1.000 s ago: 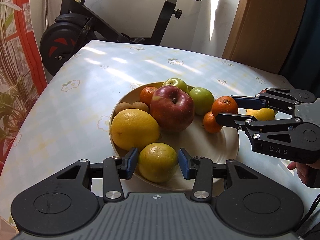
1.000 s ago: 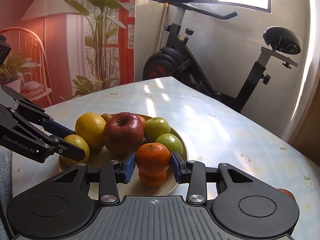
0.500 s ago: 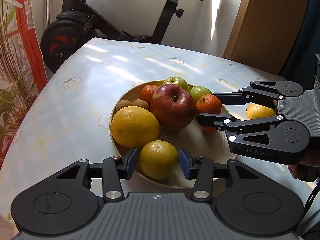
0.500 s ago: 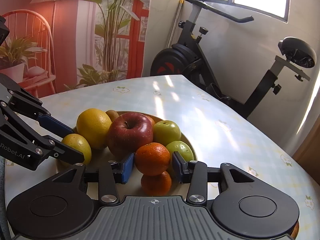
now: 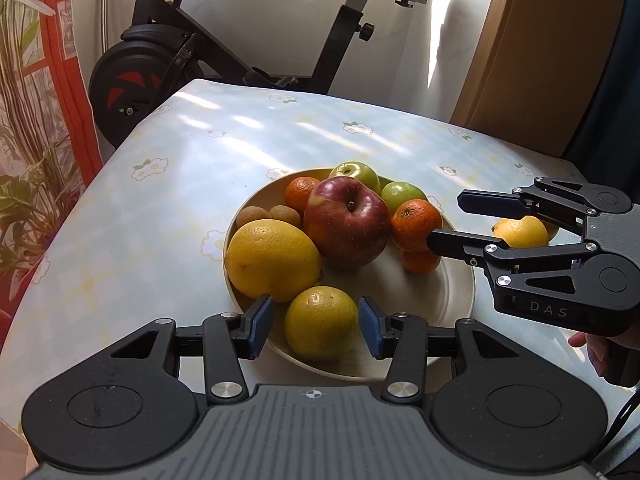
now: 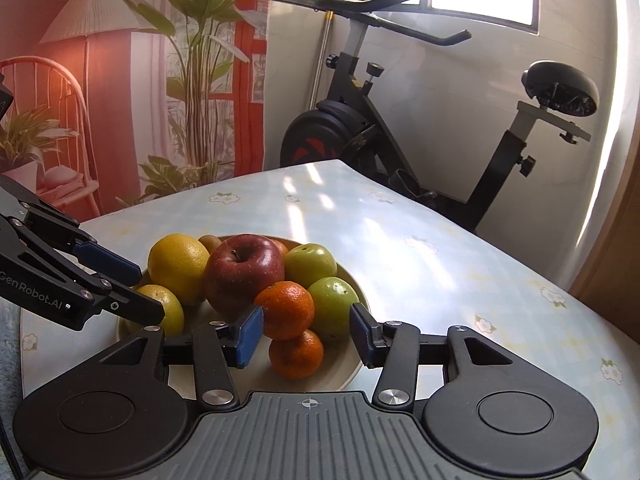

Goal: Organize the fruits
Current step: 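Carry the lemon and tangerine into the cream plate and release both, then move both tools back from the plate to the remaining fruit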

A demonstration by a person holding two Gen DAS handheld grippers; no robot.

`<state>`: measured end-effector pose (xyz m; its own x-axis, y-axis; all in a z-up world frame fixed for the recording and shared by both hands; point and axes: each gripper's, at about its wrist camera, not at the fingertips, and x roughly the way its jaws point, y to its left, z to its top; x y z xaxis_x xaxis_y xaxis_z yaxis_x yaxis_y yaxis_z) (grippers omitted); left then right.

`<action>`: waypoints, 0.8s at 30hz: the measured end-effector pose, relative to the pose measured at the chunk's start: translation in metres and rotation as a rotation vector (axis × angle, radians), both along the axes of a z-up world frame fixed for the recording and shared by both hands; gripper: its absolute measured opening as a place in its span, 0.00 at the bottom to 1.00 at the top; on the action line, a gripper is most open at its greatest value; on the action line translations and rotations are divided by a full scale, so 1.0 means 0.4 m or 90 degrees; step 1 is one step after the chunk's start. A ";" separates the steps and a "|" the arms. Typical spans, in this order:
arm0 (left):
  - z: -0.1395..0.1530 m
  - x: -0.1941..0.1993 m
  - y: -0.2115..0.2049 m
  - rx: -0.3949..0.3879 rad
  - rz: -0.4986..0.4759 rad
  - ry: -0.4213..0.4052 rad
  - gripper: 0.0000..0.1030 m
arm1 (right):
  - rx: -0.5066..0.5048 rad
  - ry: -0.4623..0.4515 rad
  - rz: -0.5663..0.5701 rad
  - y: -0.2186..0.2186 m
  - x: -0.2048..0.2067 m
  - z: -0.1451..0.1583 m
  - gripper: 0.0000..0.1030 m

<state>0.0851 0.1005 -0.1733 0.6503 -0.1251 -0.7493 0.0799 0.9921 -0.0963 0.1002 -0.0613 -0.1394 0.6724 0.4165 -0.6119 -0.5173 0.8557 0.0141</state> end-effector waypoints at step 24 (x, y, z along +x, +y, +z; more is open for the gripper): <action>0.066 0.024 -0.056 0.026 -0.019 -0.042 0.48 | 0.052 -0.009 -0.171 -0.235 -0.083 -0.033 0.44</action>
<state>0.0948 0.0781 -0.1469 0.6950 -0.1151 -0.7098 0.1138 0.9923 -0.0495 0.0672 -0.1555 -0.1526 0.7736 0.2703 -0.5732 -0.2729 0.9584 0.0837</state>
